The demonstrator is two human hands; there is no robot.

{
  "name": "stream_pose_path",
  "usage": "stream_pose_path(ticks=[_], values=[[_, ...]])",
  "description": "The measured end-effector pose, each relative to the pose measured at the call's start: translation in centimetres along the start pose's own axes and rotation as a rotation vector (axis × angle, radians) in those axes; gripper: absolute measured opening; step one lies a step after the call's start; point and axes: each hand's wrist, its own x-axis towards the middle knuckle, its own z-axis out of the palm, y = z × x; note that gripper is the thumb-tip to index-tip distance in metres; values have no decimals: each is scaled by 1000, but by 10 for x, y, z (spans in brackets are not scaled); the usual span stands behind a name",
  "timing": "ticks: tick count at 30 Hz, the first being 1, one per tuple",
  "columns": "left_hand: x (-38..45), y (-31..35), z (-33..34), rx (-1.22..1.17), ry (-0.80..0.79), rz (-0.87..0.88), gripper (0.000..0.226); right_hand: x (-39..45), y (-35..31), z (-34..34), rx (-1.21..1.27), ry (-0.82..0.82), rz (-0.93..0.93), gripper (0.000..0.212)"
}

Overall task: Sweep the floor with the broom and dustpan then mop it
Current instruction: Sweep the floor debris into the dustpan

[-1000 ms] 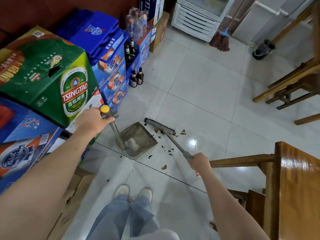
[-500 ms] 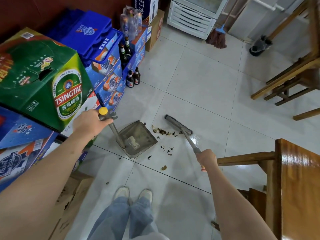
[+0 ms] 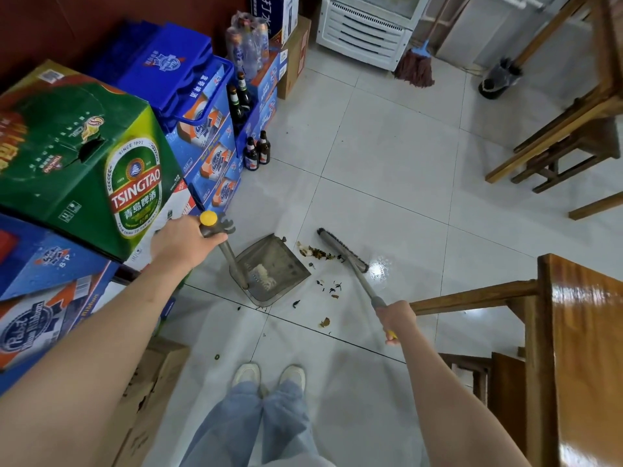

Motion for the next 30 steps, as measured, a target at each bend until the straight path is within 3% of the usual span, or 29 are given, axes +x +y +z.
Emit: stream_pose_path(ticks=[4, 8, 17, 22, 30], values=[[-2, -7, 1, 9, 10, 16, 51, -13, 1, 20, 11, -33, -1, 13], [-8, -12, 0, 7, 6, 29, 48, -26, 3, 38, 29, -27, -3, 23], [-30, -24, -1, -44, -5, 58, 47, -50, 14, 67, 56, -2, -17, 24], [-57, -28, -2, -60, 13, 21, 48, -56, 28, 62, -55, -13, 67, 18], [-100, -56, 11, -34, 65, -64, 53, -56, 63, 51, -89, 17, 52, 18]])
